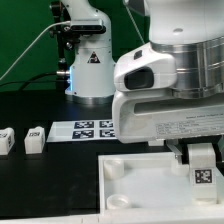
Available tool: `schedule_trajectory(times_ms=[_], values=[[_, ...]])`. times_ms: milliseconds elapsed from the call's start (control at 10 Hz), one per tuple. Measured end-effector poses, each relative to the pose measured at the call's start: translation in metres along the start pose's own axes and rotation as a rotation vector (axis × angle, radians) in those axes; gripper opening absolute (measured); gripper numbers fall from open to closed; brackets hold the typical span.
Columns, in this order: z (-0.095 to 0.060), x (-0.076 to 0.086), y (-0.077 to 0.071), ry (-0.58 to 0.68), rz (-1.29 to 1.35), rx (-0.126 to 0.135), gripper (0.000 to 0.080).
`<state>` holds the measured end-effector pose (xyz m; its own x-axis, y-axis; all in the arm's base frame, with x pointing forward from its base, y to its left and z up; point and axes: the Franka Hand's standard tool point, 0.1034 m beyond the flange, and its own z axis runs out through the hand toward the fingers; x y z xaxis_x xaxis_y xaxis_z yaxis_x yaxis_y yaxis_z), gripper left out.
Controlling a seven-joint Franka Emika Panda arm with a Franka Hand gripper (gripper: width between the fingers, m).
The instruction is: Assemble one leg
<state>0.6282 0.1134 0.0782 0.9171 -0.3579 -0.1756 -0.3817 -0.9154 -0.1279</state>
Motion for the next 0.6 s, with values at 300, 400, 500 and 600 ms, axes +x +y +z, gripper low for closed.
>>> schedule_trajectory(times_ms=[300,400,500,600], values=[[0.0001,0.0000,-0.0027,0.006,0.263,0.012,0.0294],[0.0002,-0.0004,-0.0036,0.005,0.362,0.013,0.0294],[0.0003,-0.0007,-0.0041,0.004,0.438,0.014,0.0294],[0.0004,-0.0011,-0.0048,0.004,0.545,0.014,0.0294]])
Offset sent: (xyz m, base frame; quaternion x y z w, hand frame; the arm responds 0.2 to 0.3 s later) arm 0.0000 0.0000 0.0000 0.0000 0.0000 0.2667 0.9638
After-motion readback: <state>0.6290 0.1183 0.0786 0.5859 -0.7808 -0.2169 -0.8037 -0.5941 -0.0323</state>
